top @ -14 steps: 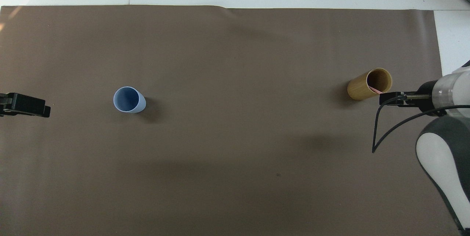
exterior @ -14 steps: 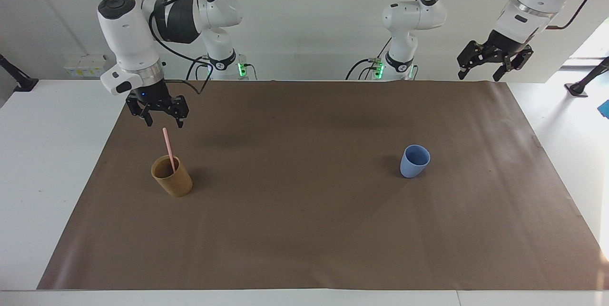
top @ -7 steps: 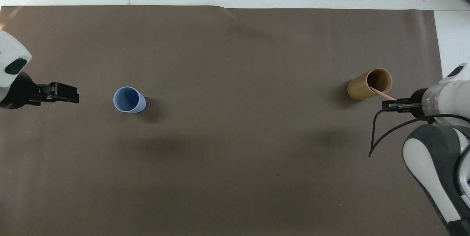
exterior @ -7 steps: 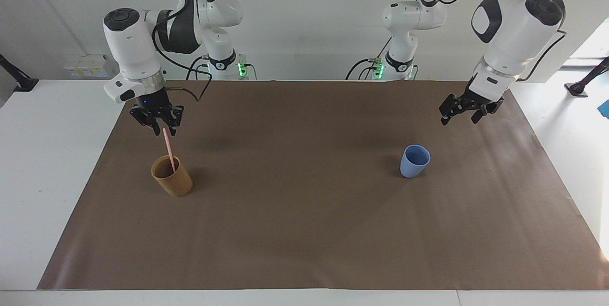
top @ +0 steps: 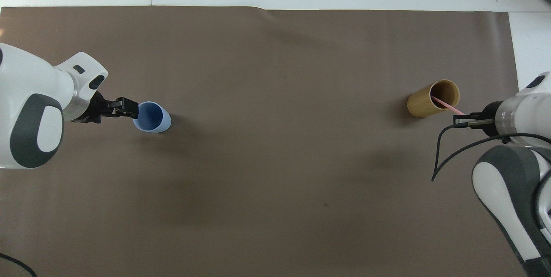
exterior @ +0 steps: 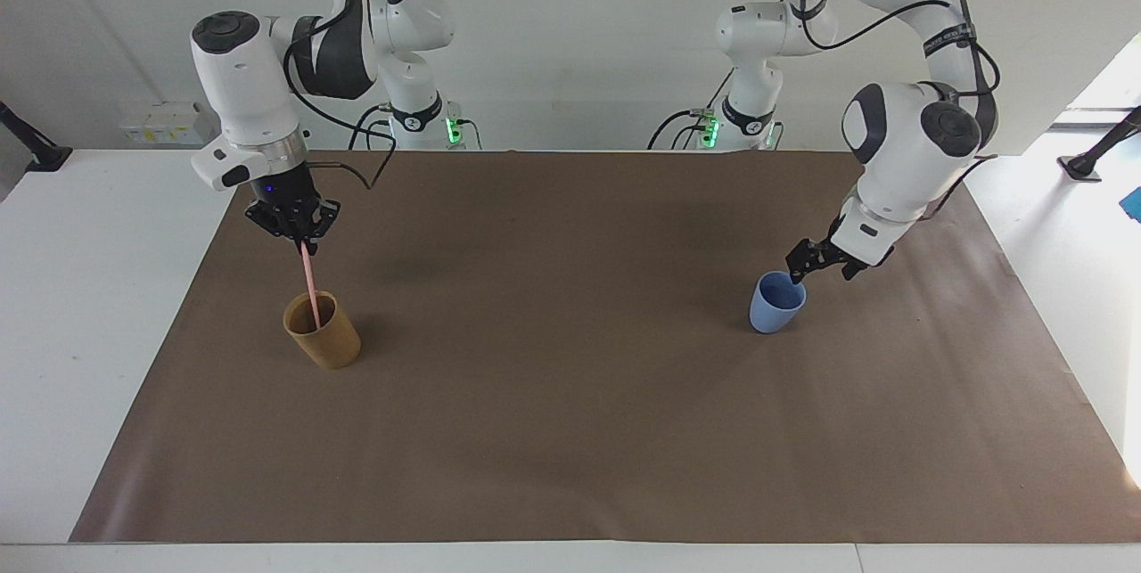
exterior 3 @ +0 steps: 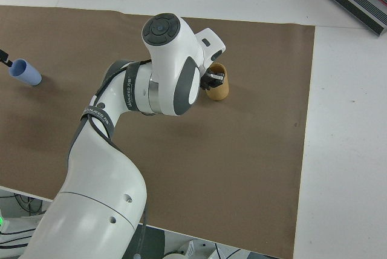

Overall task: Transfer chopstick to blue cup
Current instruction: 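Pull the pink stick from the tube while the left gripper grasps the cup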

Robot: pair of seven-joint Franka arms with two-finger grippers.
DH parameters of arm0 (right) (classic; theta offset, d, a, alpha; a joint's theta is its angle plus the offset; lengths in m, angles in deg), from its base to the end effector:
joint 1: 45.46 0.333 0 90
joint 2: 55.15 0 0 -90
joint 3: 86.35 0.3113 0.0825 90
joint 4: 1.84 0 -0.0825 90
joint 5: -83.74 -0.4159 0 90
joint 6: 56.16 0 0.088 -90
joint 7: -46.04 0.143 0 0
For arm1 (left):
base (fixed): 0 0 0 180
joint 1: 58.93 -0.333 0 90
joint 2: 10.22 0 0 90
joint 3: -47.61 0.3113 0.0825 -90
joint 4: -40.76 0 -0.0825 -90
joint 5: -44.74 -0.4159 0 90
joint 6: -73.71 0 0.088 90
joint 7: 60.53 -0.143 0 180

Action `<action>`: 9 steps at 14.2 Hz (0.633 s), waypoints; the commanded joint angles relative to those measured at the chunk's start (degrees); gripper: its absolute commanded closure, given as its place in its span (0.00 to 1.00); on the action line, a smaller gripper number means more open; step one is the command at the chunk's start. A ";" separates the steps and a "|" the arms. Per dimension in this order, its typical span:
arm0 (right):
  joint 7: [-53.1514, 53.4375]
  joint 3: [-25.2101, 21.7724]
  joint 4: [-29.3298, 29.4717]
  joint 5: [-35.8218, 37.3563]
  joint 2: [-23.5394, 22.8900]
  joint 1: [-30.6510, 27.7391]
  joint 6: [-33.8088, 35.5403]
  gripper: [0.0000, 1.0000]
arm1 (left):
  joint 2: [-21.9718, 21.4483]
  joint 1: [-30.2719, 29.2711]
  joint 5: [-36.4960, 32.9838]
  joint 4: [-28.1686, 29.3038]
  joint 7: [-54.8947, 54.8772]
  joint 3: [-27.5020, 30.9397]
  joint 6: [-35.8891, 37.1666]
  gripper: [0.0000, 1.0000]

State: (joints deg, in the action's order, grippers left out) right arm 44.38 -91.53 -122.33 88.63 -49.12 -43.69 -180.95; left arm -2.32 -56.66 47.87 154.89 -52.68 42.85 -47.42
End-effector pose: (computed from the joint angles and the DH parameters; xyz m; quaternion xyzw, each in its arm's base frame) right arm 0.5730 -0.0405 0.4291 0.9954 0.0057 0.0883 0.0363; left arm 0.6016 -0.0779 0.3354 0.9993 0.0218 -0.0114 0.0277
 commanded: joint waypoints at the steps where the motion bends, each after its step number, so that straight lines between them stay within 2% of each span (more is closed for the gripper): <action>1: -0.98 0.08 4.45 -0.32 0.73 -0.80 4.26 1.00 | 0.80 1.16 -0.40 2.76 0.15 0.72 -4.11 0.00; 3: -0.89 0.17 9.63 -0.49 0.82 -0.72 11.37 1.00 | 1.86 1.25 -0.40 2.76 -0.12 0.72 -5.34 0.00; 4: -0.80 0.17 12.18 -1.45 0.82 -0.72 14.19 1.00 | 2.21 1.60 -0.40 2.76 -0.12 0.72 -5.95 0.13; 5: -0.72 0.08 14.55 -3.46 0.82 -0.72 16.92 1.00 | 2.30 2.21 -0.40 2.76 -0.03 0.72 -5.87 0.56; 6: -0.45 -0.09 16.66 -5.48 0.82 -0.80 19.47 1.00 | 2.39 2.22 -0.40 2.50 -0.12 0.72 -5.70 0.91; 7: -0.36 -0.18 18.08 -6.38 0.73 -0.80 21.32 1.00 | 2.48 2.13 -0.40 2.15 -0.29 0.72 -5.17 1.00; 9: -0.36 -0.44 20.54 -6.47 0.82 -0.89 24.57 1.00 | 2.91 2.22 -0.40 0.66 -0.30 0.80 -4.30 1.00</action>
State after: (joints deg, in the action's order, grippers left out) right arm 44.39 -91.89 -104.53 83.76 -47.72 -43.69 -159.56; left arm 0.27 -55.33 47.87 156.65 -52.74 42.82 -51.79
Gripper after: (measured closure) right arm 0.912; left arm 0.564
